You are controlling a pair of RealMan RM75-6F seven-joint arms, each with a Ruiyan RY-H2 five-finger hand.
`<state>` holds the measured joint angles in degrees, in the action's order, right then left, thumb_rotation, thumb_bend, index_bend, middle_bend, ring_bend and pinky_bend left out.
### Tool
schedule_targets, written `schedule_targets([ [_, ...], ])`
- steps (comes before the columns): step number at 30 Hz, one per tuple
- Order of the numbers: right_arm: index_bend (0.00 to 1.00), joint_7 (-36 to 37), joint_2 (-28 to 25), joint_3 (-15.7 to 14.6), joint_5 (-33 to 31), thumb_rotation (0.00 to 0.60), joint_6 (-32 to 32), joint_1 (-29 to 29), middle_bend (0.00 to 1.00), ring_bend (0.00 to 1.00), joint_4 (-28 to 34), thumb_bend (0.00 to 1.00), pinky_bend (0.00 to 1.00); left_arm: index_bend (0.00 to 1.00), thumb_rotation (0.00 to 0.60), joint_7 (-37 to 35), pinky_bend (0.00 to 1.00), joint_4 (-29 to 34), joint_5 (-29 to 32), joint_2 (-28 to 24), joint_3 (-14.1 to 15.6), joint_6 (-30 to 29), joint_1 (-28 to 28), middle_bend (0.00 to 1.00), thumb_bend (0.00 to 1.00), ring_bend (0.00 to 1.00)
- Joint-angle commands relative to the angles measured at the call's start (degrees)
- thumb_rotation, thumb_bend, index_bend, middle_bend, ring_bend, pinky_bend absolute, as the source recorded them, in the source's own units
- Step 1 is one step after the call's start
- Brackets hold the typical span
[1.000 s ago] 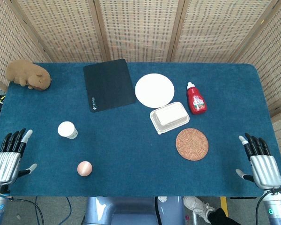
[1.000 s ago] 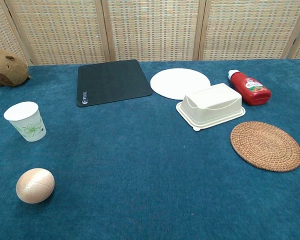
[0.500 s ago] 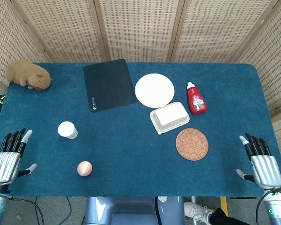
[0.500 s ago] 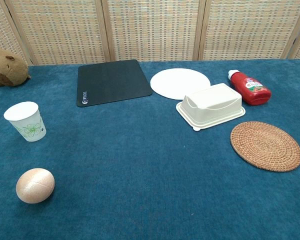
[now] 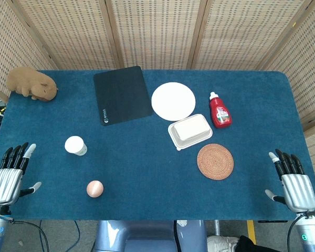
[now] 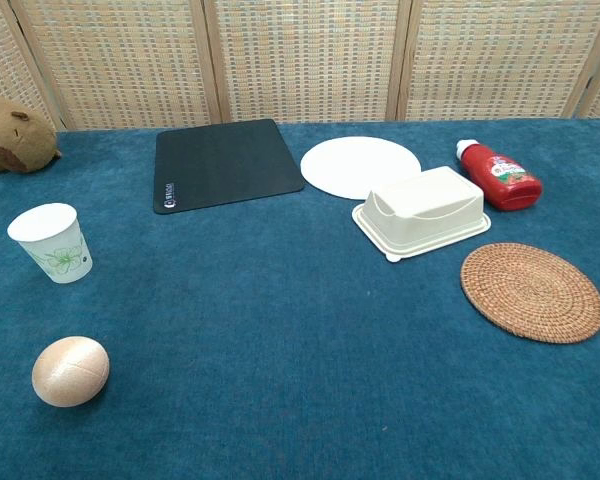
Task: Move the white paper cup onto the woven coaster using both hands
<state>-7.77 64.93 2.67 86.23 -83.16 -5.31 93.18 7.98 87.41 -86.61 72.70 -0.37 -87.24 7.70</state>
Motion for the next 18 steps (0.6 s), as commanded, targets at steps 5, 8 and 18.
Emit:
schedule_targets([
  [5,0.00,0.01,0.04,0.02,0.12,0.600,0.01,-0.04,0.00,0.00,0.03,0.01,0.00,0.00,0.600,0.87,0.00,0.89,1.08,-2.77,-2.74,4.96,4.00,0.00,0.14,0.00],
  [8,0.00,0.13,0.03,0.04,0.28,0.600,-0.19,-0.01,0.00,0.00,0.09,0.01,0.00,0.00,0.600,-0.41,0.00,1.64,2.90,-4.35,-3.92,9.64,6.52,0.00,0.14,0.00],
  [18,0.00,0.89,-0.05,0.15,-0.32,0.600,0.29,-0.09,0.00,0.00,-0.23,0.01,0.00,0.00,0.600,3.97,0.00,-0.21,11.39,-6.00,-7.59,25.02,15.13,0.00,0.15,0.00],
])
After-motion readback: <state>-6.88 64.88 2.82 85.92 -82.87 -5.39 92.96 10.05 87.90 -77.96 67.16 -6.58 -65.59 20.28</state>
